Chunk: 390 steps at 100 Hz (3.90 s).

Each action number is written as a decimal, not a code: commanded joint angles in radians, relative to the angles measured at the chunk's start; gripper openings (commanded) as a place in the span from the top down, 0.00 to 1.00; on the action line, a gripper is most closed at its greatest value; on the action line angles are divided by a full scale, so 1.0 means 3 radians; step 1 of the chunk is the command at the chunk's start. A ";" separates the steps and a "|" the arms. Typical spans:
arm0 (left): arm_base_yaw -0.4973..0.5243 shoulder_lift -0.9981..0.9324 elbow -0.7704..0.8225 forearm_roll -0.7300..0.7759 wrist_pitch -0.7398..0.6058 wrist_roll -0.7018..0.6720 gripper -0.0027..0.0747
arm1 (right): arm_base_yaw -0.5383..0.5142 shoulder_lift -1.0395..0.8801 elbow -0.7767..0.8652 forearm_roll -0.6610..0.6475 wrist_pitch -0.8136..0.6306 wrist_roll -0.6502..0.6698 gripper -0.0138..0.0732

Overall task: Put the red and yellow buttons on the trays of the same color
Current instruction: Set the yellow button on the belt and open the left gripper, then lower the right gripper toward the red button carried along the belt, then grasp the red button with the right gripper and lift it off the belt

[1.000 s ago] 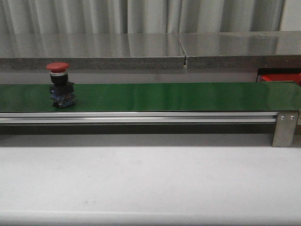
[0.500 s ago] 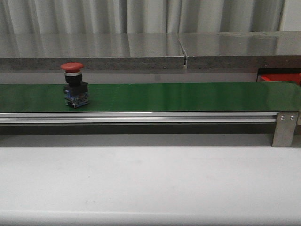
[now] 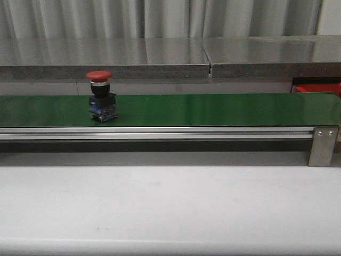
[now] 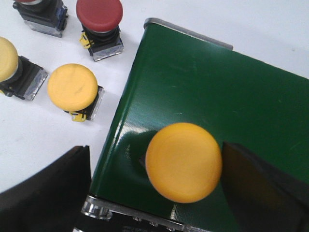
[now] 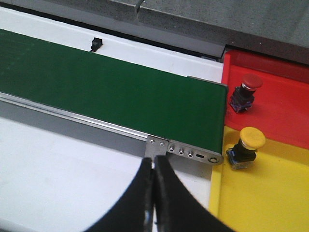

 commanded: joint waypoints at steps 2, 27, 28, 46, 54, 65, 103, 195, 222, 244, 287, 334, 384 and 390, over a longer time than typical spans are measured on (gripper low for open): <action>-0.0026 -0.0177 -0.0089 -0.0130 -0.0120 0.0015 0.25 | -0.0003 0.0003 -0.0086 0.0040 -0.0251 -0.0012 0.93; -0.0026 -0.0436 -0.0089 -0.0478 -0.0120 0.0306 0.25 | -0.0003 0.0003 -0.0086 0.0040 -0.0251 -0.0012 0.93; -0.0026 -0.0453 -0.0089 -0.0478 -0.0120 0.0313 0.25 | -0.0003 0.0003 -0.0086 0.0040 -0.0251 -0.0012 0.93; -0.0078 -0.0738 -0.0089 -0.0483 -0.0052 0.0393 0.47 | -0.0003 0.0003 -0.0086 0.0040 -0.0251 -0.0012 0.93; -0.0173 -0.0857 -0.0068 -0.0483 -0.0050 0.0450 0.69 | -0.0003 0.0003 -0.0086 0.0040 -0.0251 -0.0012 0.93; -0.0327 -0.1022 0.0004 -0.0483 -0.0037 0.0497 0.98 | -0.0003 0.0003 -0.0086 0.0040 -0.0251 -0.0012 0.93; -0.0942 -0.1610 0.0524 -0.0378 -0.0101 0.0524 0.99 | -0.0003 0.0003 -0.0086 0.0040 -0.0251 -0.0012 0.93; -0.1279 -0.3448 0.1990 -0.0240 -0.0311 0.0524 0.99 | -0.0003 0.0526 -0.0412 0.0171 -0.0188 -0.0015 0.93; -0.1279 -0.3769 0.2141 -0.0240 -0.0305 0.0524 0.99 | 0.0206 0.1208 -0.0928 0.0168 0.0071 -0.0015 0.92; -0.1279 -0.3769 0.2141 -0.0240 -0.0262 0.0524 0.99 | 0.0433 0.1842 -0.1440 0.0157 0.0298 -0.0015 0.65; -0.1279 -0.3769 0.2141 -0.0240 -0.0262 0.0524 0.99 | 0.0784 0.2816 -0.2261 0.0158 0.0609 -0.0015 0.18; -0.1279 -0.3769 0.2141 -0.0240 -0.0262 0.0524 0.99 | 0.0787 0.3742 -0.3052 0.0164 0.1148 -0.0283 0.18; -0.1279 -0.3769 0.2141 -0.0240 -0.0262 0.0524 0.99 | 0.0789 0.4141 -0.3186 0.0444 0.1054 -0.0663 0.18; -0.1279 -0.3769 0.2141 -0.0240 -0.0262 0.0524 0.99 | 0.0789 0.4168 -0.3186 0.0452 0.1022 -0.0693 0.18</action>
